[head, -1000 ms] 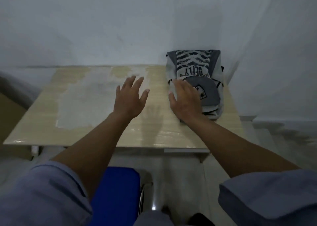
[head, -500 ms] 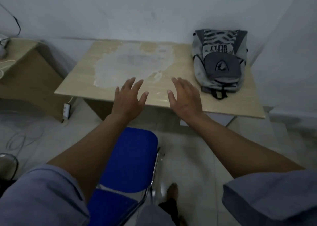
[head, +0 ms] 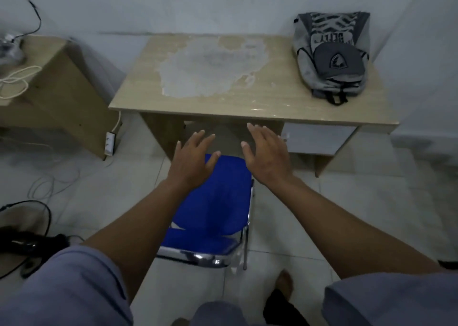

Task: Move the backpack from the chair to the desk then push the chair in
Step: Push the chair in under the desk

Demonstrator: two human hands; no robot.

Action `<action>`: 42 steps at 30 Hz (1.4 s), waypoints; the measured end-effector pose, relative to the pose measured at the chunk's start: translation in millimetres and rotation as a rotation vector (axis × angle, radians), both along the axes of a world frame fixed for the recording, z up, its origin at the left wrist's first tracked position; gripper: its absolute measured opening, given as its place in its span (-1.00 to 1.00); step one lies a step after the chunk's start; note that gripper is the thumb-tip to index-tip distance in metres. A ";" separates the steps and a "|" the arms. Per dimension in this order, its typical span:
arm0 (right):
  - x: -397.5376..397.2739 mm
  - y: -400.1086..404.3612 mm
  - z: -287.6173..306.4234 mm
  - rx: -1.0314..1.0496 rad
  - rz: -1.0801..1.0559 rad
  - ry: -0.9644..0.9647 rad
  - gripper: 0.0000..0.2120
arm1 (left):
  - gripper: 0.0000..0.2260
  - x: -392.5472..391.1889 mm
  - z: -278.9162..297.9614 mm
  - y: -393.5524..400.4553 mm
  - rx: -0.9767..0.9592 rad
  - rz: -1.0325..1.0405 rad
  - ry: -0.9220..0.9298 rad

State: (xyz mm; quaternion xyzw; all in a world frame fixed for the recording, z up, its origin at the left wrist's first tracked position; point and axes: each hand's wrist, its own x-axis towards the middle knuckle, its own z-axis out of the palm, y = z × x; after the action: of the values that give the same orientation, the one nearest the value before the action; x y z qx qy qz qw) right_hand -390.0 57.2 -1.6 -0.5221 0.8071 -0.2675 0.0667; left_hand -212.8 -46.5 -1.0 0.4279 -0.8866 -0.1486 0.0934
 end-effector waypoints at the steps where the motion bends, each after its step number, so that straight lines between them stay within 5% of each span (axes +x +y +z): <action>1: 13.7 5.2 -4.0 0.019 0.008 -0.013 -0.49 | -0.48 12.8 -4.9 2.5 0.008 -0.016 -0.026; 12: 158.2 43.0 -56.6 0.205 0.096 -0.145 -0.46 | -0.42 179.5 -51.1 44.0 0.174 -0.057 -0.116; 17: 204.2 66.6 -62.2 0.283 0.116 -0.218 -0.47 | -0.38 213.3 -54.6 64.4 0.108 -0.126 -0.119; 23: 220.1 84.6 -56.7 0.415 0.217 -0.121 -0.39 | -0.40 224.2 -41.6 78.8 0.031 -0.196 -0.152; 27: 218.5 86.0 -55.6 0.477 0.270 -0.003 -0.37 | -0.54 219.8 -43.1 64.9 0.059 -0.212 -0.333; 32: 220.2 81.6 -74.1 0.429 0.202 0.216 -0.76 | -0.80 212.2 -51.6 53.5 -0.070 -0.156 -0.495; 42: 190.4 41.7 -76.0 0.267 0.184 0.258 -0.82 | -0.80 184.8 -44.3 9.2 -0.167 -0.235 -0.498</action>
State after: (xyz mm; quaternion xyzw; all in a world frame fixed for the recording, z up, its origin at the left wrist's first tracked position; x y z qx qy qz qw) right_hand -199.7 99.0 -77.6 -0.6102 0.7861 -0.0817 0.0554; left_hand -28.0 -37.3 -45.3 0.3365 -0.9349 0.0248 -0.1105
